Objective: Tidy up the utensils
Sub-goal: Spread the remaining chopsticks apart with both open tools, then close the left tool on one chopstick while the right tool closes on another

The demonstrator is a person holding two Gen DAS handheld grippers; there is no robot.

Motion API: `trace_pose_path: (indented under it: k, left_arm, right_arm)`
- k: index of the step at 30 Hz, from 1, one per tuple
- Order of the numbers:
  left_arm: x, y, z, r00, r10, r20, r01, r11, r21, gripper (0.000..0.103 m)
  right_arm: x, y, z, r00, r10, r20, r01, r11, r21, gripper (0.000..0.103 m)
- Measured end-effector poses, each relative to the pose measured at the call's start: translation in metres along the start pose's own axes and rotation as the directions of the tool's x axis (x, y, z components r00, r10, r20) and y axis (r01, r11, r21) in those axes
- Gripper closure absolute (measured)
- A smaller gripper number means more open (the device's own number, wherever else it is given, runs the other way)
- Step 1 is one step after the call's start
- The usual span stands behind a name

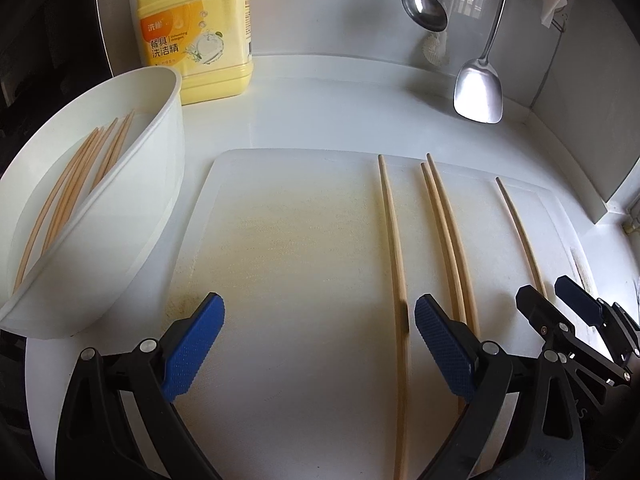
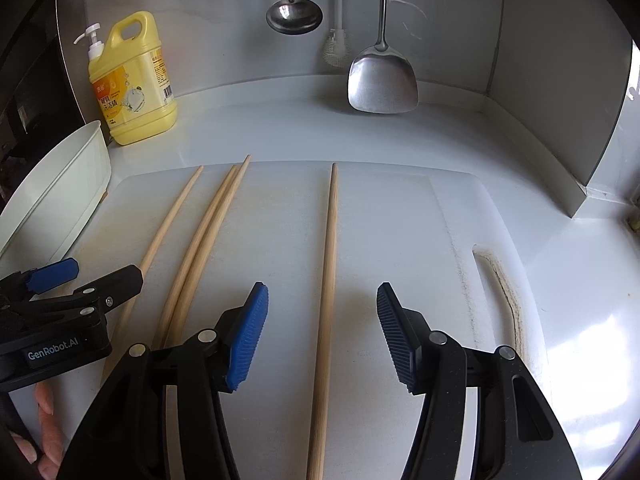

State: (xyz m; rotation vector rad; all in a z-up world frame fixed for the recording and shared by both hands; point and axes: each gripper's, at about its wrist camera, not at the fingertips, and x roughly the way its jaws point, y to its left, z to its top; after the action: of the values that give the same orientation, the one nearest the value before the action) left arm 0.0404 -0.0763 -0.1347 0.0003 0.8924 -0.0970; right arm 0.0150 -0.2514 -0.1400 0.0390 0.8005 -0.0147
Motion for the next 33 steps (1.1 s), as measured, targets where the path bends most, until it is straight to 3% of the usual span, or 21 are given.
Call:
trace_pose_path:
  k: [11, 18, 20, 22, 24, 33]
  left_arm:
    - [0.006, -0.011, 0.002, 0.999, 0.025, 0.02, -0.026, 0.999, 0.037, 0.012]
    - [0.0, -0.023, 0.0, 0.999, -0.001, 0.036, -0.002, 0.997, 0.082, 0.045]
    - [-0.003, -0.025, -0.001, 0.999, -0.005, 0.037, 0.002, 0.996, 0.085, 0.057]
    - [-0.004, -0.027, -0.002, 0.999, -0.011, 0.038, 0.008, 0.996, 0.09, 0.079]
    - [-0.006, -0.03, -0.003, 0.999, -0.013, 0.036, 0.009, 0.995, 0.098, 0.093]
    - [-0.013, -0.028, -0.009, 0.999, -0.046, 0.0, 0.046, 0.997, 0.056, 0.096]
  right_arm:
    - [0.0, 0.0, 0.0, 1.0, -0.006, 0.012, 0.006, 1.0, -0.02, 0.052]
    - [-0.001, 0.009, -0.001, 1.0, -0.003, 0.029, 0.005, 0.999, -0.053, 0.073]
    - [-0.001, 0.011, -0.001, 0.999, -0.005, 0.031, 0.007, 0.998, -0.063, 0.076]
    - [-0.001, 0.014, -0.002, 0.999, -0.007, 0.034, 0.009, 0.997, -0.076, 0.088]
    - [-0.001, 0.016, -0.002, 0.999, -0.015, 0.038, 0.019, 0.996, -0.09, 0.093]
    - [-0.007, 0.006, -0.005, 0.999, 0.037, 0.026, -0.036, 0.999, -0.036, 0.097]
